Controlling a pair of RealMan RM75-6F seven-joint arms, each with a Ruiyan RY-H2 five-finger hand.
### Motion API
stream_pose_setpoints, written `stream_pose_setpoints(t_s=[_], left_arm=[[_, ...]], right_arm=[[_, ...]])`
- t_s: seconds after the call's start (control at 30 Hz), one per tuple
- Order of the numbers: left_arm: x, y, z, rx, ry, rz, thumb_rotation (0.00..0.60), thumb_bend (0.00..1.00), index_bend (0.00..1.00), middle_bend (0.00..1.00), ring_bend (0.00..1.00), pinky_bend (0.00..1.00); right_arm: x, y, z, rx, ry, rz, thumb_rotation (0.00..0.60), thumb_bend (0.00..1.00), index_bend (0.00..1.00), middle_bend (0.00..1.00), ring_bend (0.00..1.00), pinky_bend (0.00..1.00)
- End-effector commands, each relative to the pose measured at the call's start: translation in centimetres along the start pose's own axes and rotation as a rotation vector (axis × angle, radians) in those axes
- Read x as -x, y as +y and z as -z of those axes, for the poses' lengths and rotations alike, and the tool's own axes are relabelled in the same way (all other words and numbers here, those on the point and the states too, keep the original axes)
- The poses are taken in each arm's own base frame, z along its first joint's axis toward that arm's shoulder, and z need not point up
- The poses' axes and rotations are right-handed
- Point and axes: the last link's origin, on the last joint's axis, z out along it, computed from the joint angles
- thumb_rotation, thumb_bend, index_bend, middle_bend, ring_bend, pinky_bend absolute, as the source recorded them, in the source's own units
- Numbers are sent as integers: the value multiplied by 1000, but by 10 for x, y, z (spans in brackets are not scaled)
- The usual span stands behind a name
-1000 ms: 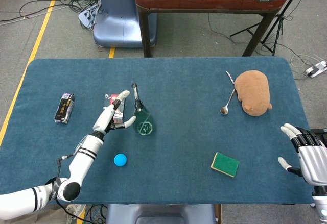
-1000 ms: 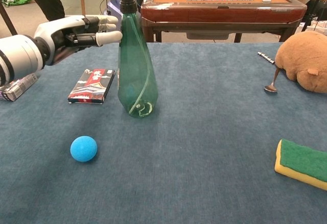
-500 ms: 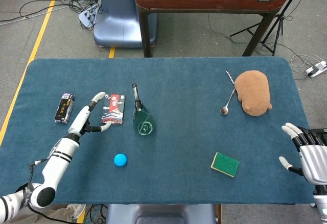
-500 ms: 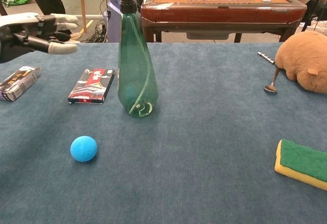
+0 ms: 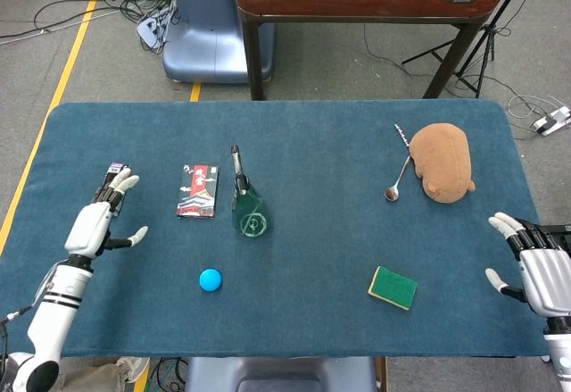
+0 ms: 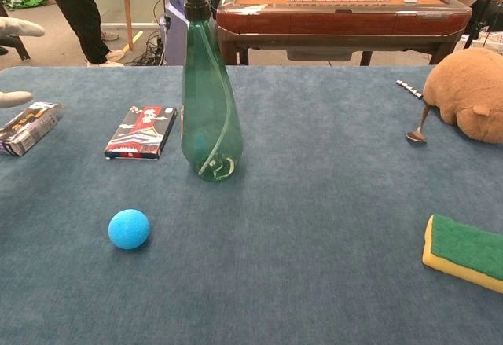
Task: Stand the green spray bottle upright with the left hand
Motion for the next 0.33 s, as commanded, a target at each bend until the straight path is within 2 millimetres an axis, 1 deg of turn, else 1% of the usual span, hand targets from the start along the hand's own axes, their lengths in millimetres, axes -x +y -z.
stream_pose_setpoints(t_s=[0.03, 0.13, 0.33], left_arm=[[-4, -14, 28, -26, 44, -136, 600, 298, 106, 0, 0, 0], [-4, -16, 44, -32, 67, -206, 600, 298, 112, 0, 0, 0], [0, -17, 68, -53, 75, -287, 600, 297, 118, 0, 0, 0]], right_arm=[[2, 0, -2, -5, -5, -5, 600, 247, 189, 177, 124, 175], [3, -1, -4, -12, -7, -14, 600, 248, 190, 177, 124, 175], [5, 0, -5, -13, -10, -16, 600, 249, 192, 179, 124, 175]])
